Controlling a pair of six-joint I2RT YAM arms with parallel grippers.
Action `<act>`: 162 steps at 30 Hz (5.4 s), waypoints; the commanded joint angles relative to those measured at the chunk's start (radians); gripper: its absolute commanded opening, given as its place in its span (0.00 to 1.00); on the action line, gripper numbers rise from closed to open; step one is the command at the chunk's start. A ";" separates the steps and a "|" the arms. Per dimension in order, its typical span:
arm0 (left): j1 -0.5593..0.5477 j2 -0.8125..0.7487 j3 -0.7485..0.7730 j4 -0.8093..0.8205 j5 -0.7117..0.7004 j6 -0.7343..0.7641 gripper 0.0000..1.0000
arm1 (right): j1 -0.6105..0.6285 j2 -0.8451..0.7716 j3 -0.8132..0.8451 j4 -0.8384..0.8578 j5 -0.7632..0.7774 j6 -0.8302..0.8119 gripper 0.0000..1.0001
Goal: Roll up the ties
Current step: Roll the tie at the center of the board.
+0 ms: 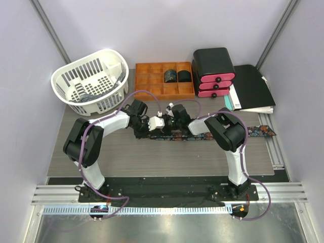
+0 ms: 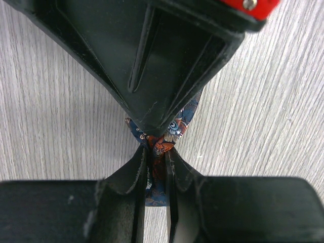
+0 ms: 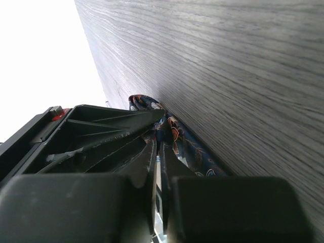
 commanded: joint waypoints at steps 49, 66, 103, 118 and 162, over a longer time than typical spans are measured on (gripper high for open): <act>0.065 -0.032 0.110 -0.156 0.243 0.084 0.31 | 0.013 0.057 0.003 -0.083 0.046 -0.139 0.01; -0.043 0.114 0.142 -0.158 0.059 -0.007 0.28 | 0.010 -0.011 -0.020 0.015 -0.036 -0.038 0.05; -0.060 0.149 0.085 -0.147 0.002 -0.014 0.35 | -0.007 -0.055 0.007 -0.106 -0.041 -0.121 0.37; -0.063 0.148 0.078 -0.128 -0.021 -0.028 0.41 | -0.012 -0.090 0.035 -0.285 -0.033 -0.240 0.01; 0.022 -0.281 -0.225 0.250 0.216 0.009 0.98 | -0.055 -0.092 -0.082 -0.137 -0.009 -0.556 0.01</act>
